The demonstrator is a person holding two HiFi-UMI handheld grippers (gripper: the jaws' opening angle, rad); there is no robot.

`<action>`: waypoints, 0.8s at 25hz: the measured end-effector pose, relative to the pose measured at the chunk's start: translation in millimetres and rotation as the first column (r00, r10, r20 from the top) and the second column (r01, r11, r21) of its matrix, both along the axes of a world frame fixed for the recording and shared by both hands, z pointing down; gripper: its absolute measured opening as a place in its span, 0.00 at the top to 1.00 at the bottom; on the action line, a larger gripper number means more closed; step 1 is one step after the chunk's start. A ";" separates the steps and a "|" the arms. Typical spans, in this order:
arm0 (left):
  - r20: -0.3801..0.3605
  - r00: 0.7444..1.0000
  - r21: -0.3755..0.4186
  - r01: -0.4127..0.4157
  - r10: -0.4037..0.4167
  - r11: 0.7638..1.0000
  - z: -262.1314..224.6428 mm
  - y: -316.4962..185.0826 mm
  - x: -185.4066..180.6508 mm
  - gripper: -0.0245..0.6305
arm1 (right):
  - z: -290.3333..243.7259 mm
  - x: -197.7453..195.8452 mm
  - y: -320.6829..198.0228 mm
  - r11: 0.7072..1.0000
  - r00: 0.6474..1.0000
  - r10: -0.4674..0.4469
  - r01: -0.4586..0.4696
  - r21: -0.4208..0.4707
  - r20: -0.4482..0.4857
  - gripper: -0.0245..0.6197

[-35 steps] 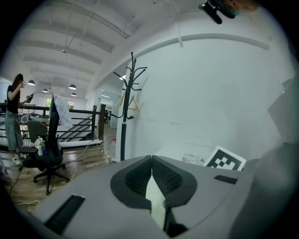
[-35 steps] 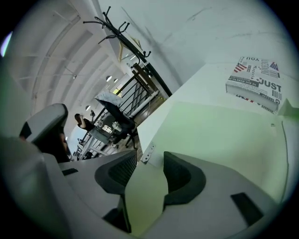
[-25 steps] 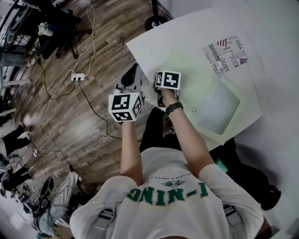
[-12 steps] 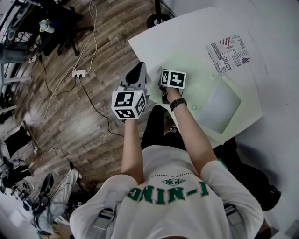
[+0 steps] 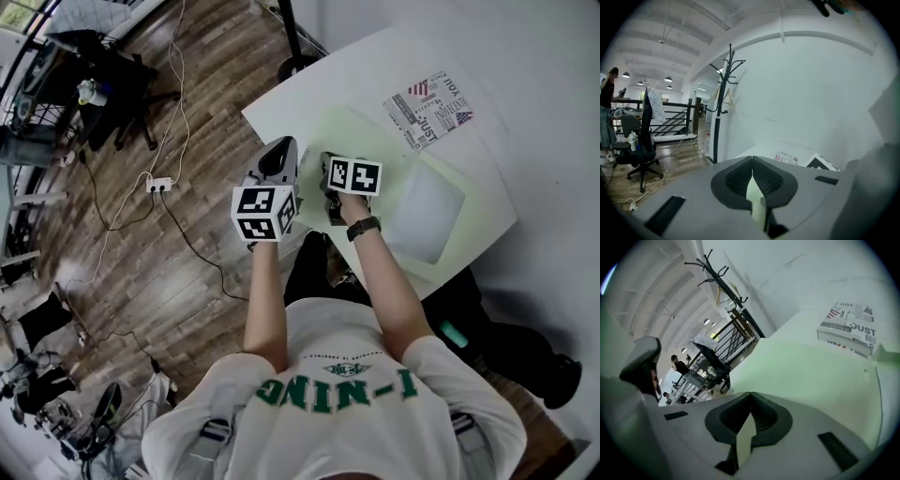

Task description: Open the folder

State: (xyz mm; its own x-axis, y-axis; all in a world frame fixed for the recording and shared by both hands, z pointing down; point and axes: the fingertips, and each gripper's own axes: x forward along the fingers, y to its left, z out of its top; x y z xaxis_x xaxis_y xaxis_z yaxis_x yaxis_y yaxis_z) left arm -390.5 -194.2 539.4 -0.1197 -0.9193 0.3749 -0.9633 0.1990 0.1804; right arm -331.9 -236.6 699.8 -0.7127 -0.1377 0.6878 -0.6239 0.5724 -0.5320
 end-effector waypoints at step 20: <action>0.096 0.943 0.035 -0.324 0.319 0.946 -61.6 -76.2 183.9 0.94 | -112.5 245.2 -56.4 0.897 0.930 0.342 -0.365 0.250 0.132 0.94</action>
State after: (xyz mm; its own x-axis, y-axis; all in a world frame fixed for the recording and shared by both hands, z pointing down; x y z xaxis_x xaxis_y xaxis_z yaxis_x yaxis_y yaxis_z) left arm -206.7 -270.4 477.8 0.1547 -0.9316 0.3290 -0.9870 -0.1308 0.0936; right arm -86.7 -293.0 587.3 -0.6354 -0.5604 0.5312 -0.7721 0.4489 -0.4498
